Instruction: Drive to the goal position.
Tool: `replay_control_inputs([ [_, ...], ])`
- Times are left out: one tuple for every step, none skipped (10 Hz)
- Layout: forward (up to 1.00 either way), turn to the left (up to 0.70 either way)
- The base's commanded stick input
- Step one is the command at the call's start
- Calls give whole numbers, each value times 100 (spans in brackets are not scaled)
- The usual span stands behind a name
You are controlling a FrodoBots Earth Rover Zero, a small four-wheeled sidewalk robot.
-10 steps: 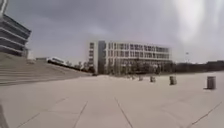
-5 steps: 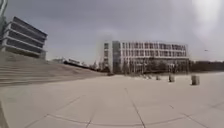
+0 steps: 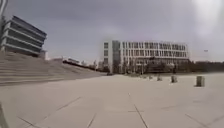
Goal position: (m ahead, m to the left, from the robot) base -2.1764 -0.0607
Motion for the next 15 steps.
replay_control_inputs([
  [70, 0],
  [70, 0],
  [70, 0],
  [70, 0],
  [70, 0],
  [70, 0],
  [70, 0],
  [70, 0],
  [70, 0],
  [70, 0],
  [70, 0],
  [70, 0],
  [70, 0],
  [70, 0],
  [70, 0],
])
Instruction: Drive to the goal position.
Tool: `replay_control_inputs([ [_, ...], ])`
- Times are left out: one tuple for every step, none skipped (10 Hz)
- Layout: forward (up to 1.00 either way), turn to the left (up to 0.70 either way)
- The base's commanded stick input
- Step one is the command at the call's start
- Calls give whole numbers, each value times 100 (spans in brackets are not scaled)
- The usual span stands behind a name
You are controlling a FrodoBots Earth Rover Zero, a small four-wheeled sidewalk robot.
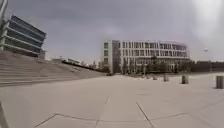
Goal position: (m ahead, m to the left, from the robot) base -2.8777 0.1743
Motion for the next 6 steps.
replay_control_inputs([
  [70, 0],
  [70, 0],
  [70, 0],
  [70, 0],
  [70, 0],
  [70, 0],
])
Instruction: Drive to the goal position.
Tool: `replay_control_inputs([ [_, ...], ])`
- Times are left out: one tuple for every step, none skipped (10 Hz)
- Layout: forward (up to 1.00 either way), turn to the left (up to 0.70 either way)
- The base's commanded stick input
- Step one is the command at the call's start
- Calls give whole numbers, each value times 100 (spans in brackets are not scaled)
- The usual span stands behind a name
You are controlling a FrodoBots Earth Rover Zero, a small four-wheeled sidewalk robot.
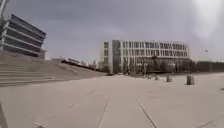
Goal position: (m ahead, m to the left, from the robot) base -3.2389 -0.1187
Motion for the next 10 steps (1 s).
replay_control_inputs([
  [70, 0],
  [70, 0],
  [70, 0],
  [70, 0],
  [70, 0],
  [70, 0],
  [70, 0],
  [70, 0],
  [70, 0],
  [70, 0],
])
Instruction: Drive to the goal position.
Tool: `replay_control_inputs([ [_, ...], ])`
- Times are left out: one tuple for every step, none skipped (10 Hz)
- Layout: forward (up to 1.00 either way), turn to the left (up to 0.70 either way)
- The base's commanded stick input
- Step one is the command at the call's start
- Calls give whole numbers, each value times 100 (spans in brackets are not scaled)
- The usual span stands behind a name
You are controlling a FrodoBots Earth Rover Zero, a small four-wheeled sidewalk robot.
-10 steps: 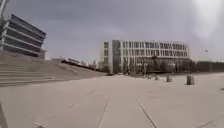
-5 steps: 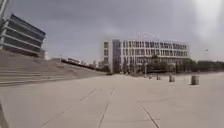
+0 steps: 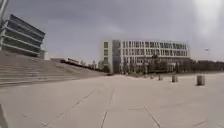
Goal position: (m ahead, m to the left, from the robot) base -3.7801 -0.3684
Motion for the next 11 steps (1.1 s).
replay_control_inputs([
  [70, 0],
  [70, 0],
  [70, 0],
  [70, 0],
  [70, 0],
  [70, 0],
  [70, 0],
  [70, 0],
  [70, 0],
  [70, 0],
  [70, 0],
])
